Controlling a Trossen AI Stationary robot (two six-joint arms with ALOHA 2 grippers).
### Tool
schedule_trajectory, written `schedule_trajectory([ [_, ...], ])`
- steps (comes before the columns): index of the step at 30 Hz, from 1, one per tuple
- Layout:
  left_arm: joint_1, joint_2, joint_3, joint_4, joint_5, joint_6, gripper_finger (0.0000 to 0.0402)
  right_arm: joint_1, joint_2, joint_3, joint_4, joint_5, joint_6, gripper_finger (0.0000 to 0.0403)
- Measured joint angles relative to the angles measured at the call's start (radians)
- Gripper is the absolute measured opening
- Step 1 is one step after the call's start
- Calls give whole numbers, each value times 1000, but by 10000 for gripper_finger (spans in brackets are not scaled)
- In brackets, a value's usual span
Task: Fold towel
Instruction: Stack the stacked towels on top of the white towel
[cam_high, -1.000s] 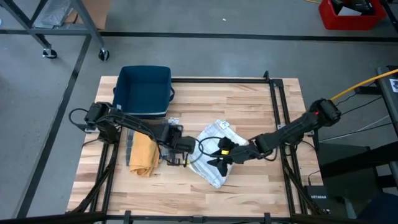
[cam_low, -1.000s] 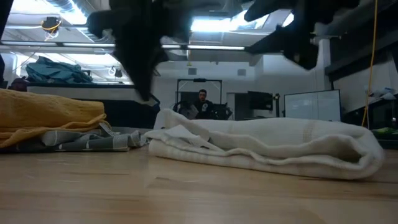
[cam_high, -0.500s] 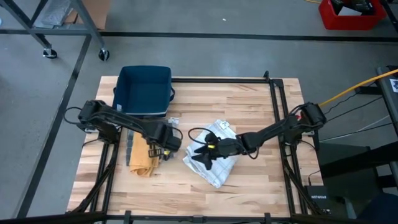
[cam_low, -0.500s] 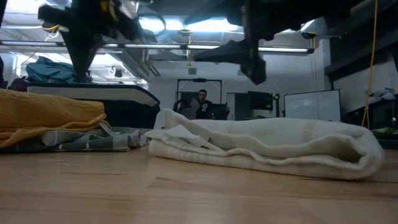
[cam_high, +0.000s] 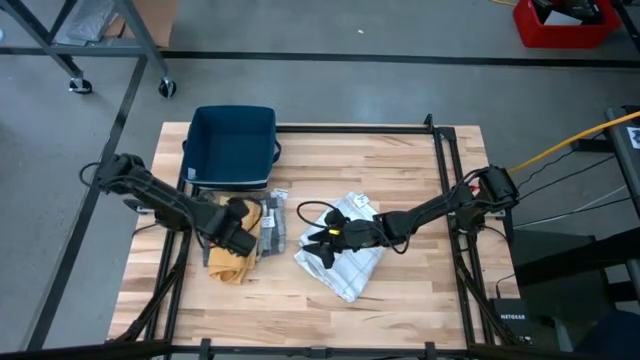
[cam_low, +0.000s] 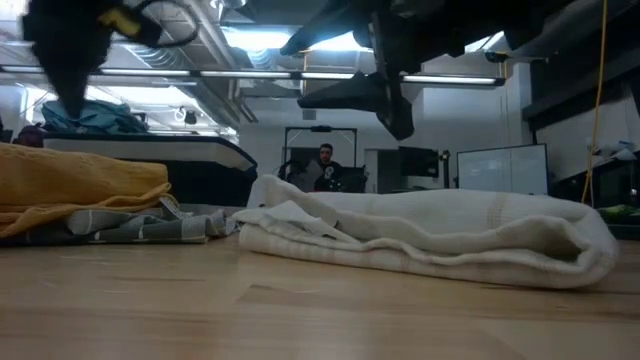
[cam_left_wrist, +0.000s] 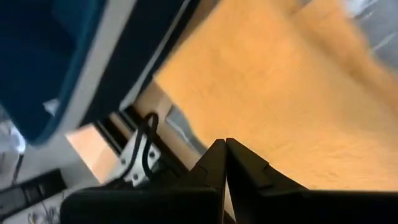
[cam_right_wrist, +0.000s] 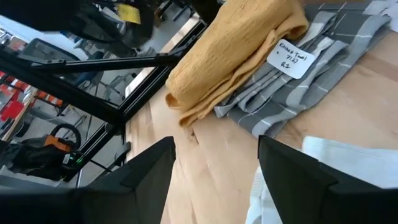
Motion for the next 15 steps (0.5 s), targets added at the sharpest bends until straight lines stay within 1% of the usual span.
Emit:
schedule_trajectory([
  [3,-33,-2,-84,58,18,-68,4,0,0,0,-24,6,0,239],
  [5,-49,0,-138,140,26,-83,4,0,1,0,-22,6,0,239],
  [7,-57,0,-195,259,33,-72,4,0,1,0,-21,6,0,239],
  [10,-57,1,-273,450,40,-16,4,0,1,0,-21,6,0,239],
  [15,-36,1,-368,769,70,43,4,0,0,0,-21,-16,-1,239],
])
